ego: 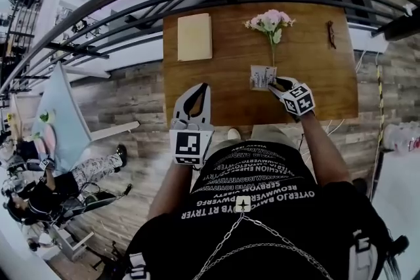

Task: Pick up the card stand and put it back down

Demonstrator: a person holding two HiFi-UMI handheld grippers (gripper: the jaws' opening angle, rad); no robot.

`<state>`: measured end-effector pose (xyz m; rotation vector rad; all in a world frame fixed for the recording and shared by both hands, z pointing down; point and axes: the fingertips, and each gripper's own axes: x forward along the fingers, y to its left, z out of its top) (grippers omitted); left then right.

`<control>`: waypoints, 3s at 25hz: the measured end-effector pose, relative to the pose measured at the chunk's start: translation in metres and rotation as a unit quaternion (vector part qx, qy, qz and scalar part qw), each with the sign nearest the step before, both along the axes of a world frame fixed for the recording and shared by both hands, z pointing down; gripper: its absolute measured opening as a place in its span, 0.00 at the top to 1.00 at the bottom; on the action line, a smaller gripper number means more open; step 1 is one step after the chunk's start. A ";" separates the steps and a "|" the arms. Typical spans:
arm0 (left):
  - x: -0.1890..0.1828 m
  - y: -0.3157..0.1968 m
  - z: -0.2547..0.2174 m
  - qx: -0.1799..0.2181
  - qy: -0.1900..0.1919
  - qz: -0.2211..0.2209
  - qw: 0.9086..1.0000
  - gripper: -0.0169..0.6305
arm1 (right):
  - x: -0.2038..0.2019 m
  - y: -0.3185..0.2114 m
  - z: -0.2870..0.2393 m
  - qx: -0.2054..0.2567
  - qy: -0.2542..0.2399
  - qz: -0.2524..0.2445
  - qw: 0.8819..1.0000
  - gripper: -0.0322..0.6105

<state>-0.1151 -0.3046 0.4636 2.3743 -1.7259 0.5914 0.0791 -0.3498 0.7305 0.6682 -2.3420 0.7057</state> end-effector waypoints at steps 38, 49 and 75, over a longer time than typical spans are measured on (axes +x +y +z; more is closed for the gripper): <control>-0.021 0.055 -0.034 0.062 0.032 0.033 0.997 0.93 | -0.047 0.026 -0.235 0.125 -0.078 0.011 0.989 0.71; -0.014 0.056 -0.035 0.061 0.030 0.047 0.997 0.93 | -0.046 0.016 -0.285 0.153 -0.093 0.011 0.984 0.71; -0.005 0.056 -0.027 0.050 0.027 0.040 0.998 0.93 | -0.041 0.009 -0.282 0.160 -0.104 0.010 0.982 0.72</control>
